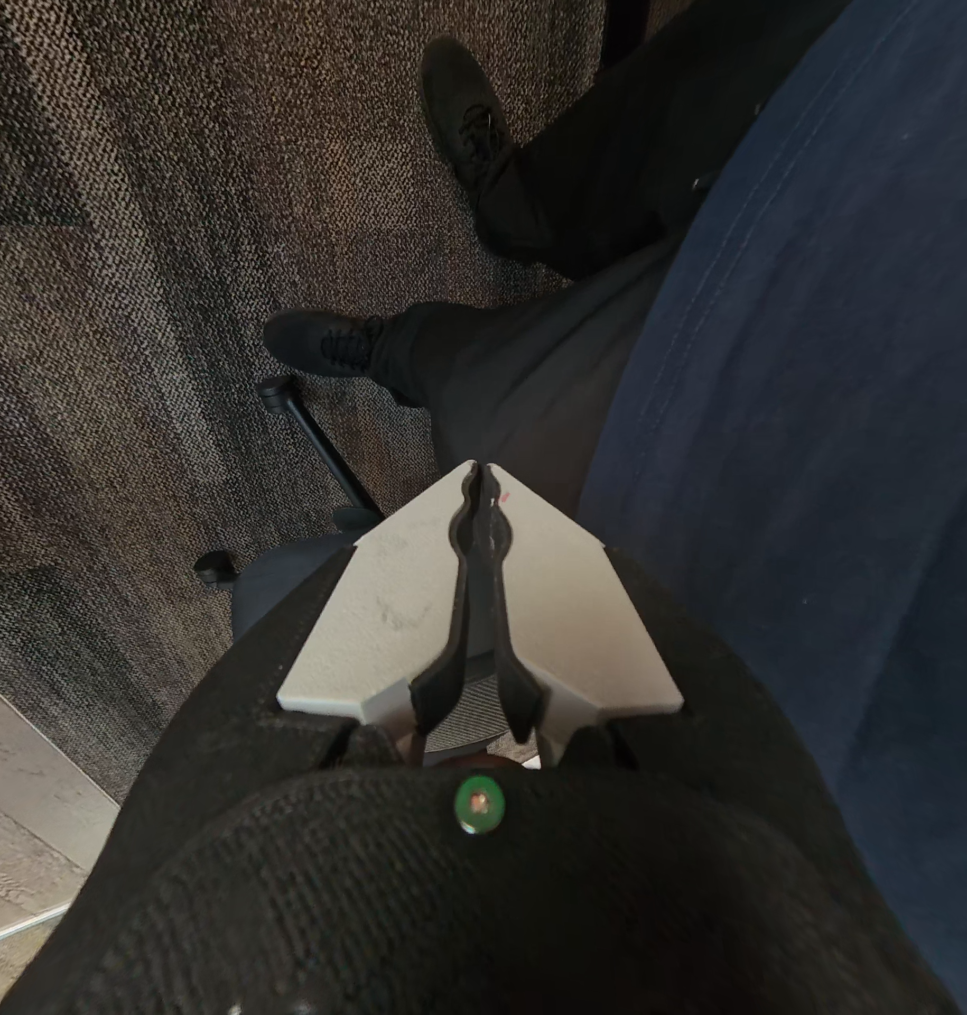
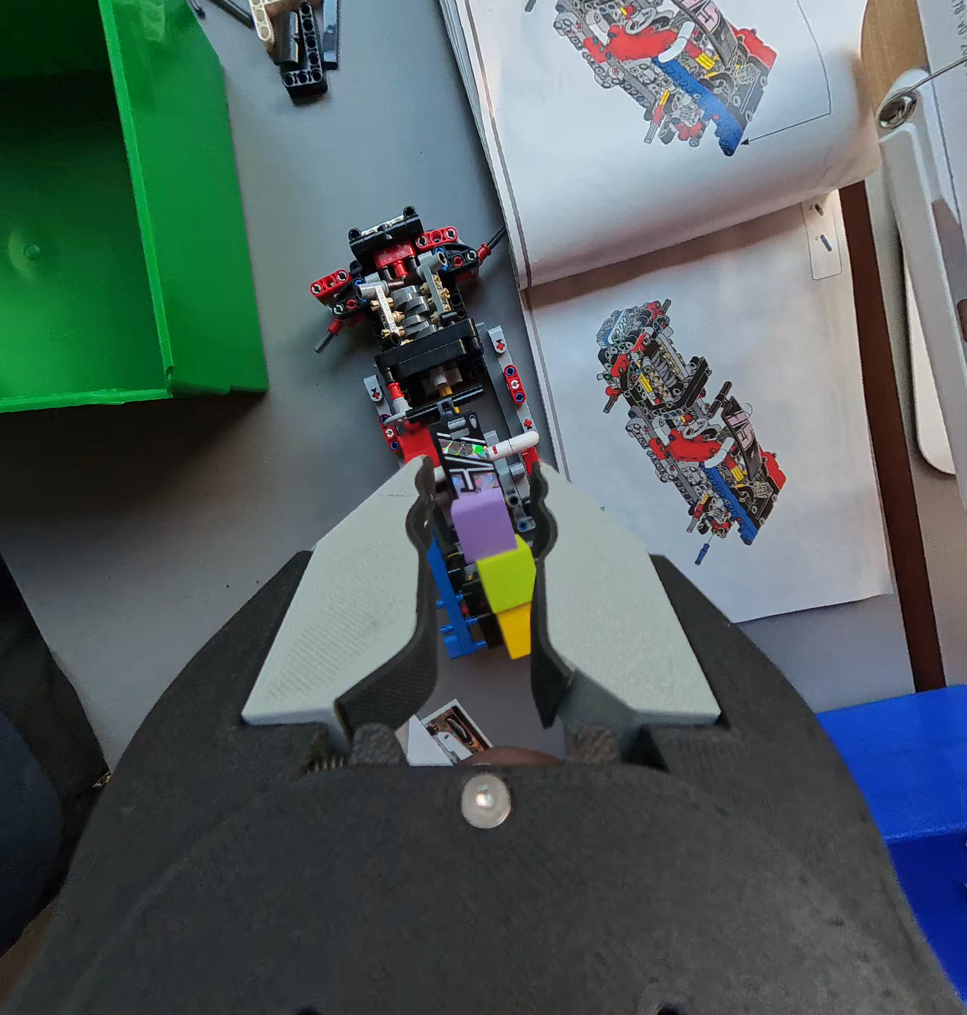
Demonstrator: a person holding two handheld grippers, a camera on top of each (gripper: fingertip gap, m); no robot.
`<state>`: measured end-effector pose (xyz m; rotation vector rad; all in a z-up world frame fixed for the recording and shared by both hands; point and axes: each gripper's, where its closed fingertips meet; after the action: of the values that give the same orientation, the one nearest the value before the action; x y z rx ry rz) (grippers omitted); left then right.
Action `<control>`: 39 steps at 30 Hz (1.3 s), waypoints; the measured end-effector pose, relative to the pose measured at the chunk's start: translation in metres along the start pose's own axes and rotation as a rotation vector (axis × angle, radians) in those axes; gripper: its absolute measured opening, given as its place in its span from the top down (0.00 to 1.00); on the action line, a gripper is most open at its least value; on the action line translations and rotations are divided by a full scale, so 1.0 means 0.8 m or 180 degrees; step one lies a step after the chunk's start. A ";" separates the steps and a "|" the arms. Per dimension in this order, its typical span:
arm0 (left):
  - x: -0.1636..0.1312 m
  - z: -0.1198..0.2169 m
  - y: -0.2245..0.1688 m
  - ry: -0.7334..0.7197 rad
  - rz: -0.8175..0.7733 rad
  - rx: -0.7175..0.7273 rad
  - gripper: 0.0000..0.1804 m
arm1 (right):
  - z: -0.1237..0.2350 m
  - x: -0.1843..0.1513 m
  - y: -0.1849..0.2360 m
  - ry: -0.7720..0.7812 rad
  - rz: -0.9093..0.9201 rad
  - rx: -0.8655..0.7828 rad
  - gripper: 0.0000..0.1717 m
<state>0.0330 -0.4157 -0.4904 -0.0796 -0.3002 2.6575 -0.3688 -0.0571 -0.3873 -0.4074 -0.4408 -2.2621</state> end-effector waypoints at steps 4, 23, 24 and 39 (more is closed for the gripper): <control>0.001 0.001 0.000 -0.0004 -0.0003 -0.0002 1.00 | 0.011 -0.004 -0.002 -0.0068 -0.0038 -0.0035 0.81; 0.017 -0.007 0.000 0.0171 -0.0325 -0.0037 1.00 | 0.018 -0.254 0.027 0.0041 -0.1308 -0.0024 0.80; 0.019 -0.006 0.001 0.0172 -0.0323 -0.0030 1.00 | 0.014 -0.253 0.028 0.0022 -0.1323 -0.0001 0.80; -0.006 -0.004 -0.005 0.0258 -0.0186 -0.0006 1.00 | 0.035 -0.364 0.067 0.0352 -0.1122 0.0157 0.82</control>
<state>0.0399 -0.4136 -0.4928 -0.1760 -0.2743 2.5885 -0.1369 0.1069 -0.4750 -0.1877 -0.5440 -2.5922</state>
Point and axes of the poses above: each gripper's, where its closed fingertips meet, z back along the fingers, x out of its top, y = z × x across the jaws, and after that the axes turned 10 degrees about x, right-handed
